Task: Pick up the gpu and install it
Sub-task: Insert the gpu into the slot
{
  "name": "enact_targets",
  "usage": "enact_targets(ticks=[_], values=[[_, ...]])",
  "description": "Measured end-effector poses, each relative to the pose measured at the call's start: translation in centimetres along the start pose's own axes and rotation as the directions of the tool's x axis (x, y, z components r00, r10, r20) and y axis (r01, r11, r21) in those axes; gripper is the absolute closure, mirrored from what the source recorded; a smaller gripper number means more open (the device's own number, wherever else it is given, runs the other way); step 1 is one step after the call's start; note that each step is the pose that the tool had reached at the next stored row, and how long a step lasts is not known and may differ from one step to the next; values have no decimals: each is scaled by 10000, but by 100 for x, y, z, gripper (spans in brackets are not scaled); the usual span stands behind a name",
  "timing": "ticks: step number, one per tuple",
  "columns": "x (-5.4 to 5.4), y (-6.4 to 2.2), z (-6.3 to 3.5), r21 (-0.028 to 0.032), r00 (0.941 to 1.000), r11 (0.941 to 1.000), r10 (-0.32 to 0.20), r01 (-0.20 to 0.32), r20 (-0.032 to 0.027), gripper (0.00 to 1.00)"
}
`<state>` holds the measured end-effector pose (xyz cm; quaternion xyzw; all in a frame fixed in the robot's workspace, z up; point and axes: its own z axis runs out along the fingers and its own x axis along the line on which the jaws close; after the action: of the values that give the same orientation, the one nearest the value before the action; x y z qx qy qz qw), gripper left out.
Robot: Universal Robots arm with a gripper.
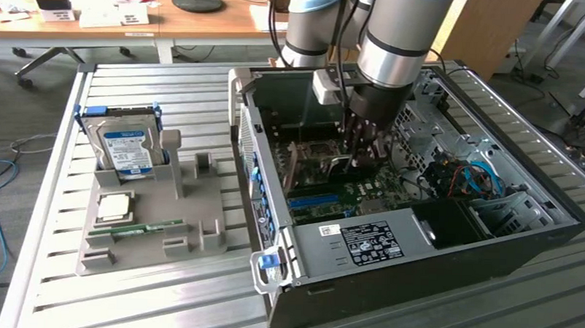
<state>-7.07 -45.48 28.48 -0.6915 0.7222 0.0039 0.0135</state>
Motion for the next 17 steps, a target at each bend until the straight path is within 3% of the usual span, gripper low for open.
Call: enact_targets(ticks=[17], values=[[45, 86, 42, -2, 10000, 10000, -71, 71, 1, 73]])
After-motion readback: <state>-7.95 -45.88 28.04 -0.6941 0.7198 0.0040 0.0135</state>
